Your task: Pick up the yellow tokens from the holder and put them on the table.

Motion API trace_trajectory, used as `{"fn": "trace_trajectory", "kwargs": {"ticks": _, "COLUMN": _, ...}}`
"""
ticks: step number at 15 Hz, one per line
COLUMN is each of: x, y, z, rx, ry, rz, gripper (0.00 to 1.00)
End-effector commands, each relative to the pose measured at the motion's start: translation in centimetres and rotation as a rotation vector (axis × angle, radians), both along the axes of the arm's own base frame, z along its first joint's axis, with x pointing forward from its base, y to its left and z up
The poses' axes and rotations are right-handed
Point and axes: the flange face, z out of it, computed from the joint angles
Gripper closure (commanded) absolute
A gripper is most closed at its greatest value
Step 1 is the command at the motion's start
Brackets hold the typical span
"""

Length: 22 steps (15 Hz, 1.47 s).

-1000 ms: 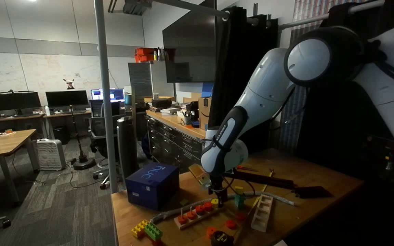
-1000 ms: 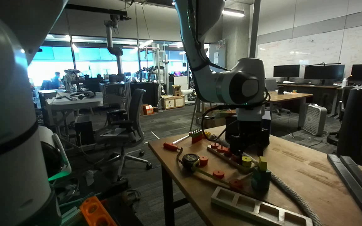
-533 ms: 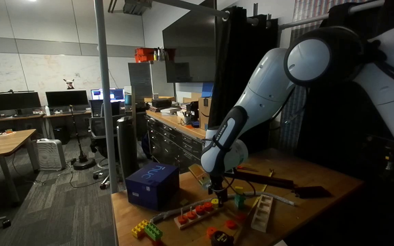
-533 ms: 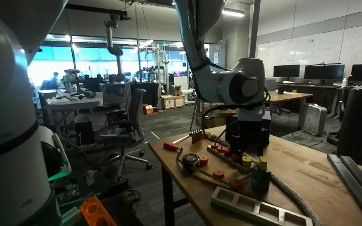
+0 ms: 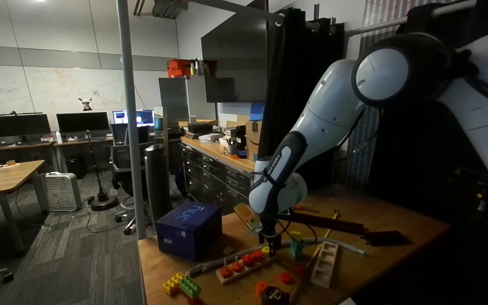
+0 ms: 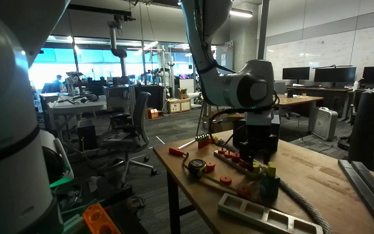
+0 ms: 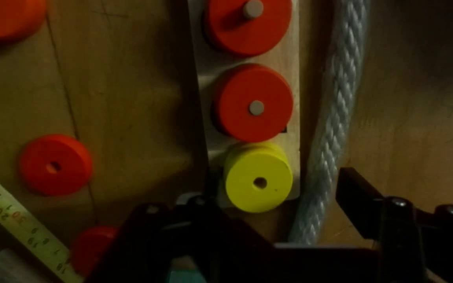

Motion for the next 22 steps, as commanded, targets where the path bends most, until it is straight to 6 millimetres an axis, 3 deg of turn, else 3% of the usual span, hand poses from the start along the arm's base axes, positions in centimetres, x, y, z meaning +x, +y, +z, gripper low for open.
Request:
{"fn": "trace_trajectory", "kwargs": {"ticks": 1, "x": 0.4, "y": 0.0, "z": 0.5, "rx": -0.003, "ry": -0.003, "rz": 0.019, "gripper": 0.55}}
{"fn": "trace_trajectory", "kwargs": {"ticks": 5, "x": 0.4, "y": 0.0, "z": 0.5, "rx": -0.005, "ry": -0.002, "rz": 0.028, "gripper": 0.83}}
{"fn": "trace_trajectory", "kwargs": {"ticks": 22, "x": 0.4, "y": 1.1, "z": 4.2, "rx": -0.068, "ry": -0.029, "rz": 0.11, "gripper": 0.82}}
